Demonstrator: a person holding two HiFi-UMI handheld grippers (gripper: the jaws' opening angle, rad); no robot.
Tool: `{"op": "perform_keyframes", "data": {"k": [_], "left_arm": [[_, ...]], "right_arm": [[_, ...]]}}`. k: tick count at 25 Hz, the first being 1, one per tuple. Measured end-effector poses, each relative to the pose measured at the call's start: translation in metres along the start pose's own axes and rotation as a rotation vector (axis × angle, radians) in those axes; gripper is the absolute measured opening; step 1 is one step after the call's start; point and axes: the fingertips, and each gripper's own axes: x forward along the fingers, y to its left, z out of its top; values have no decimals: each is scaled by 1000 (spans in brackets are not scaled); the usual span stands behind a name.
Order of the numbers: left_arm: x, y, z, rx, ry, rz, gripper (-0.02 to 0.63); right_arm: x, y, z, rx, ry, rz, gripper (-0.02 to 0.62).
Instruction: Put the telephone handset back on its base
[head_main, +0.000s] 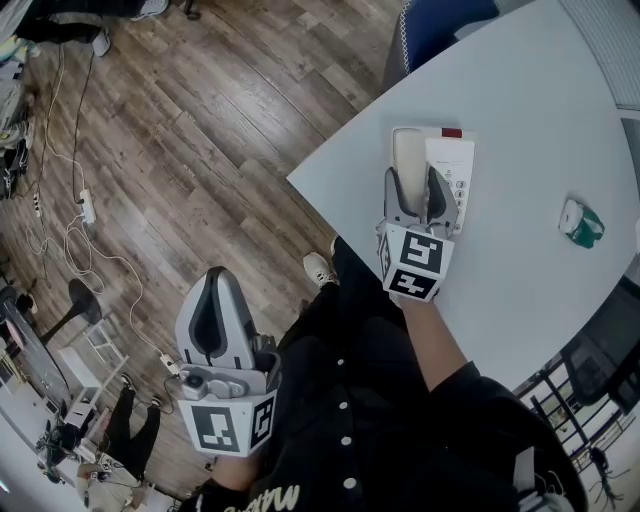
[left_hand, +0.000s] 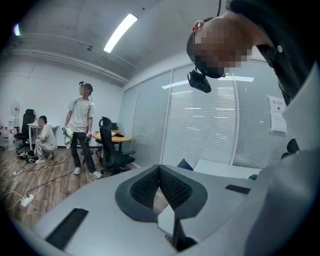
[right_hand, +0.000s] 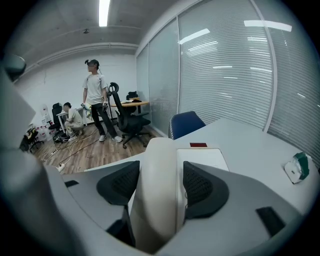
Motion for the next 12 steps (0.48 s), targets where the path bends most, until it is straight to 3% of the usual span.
{"op": "perform_keyframes", "data": {"k": [6, 10, 12], "left_arm": [[-3, -2, 9, 5, -28, -12, 14], [-7, -6, 21, 8, -67, -28, 14], [-9, -8, 27, 14, -84, -35, 14]], "right_arm": [[-24, 3, 34, -101, -120, 21, 270], [-42, 7, 54, -72, -174, 81, 260], [-51, 3, 62, -48, -188, 97, 161]]}}
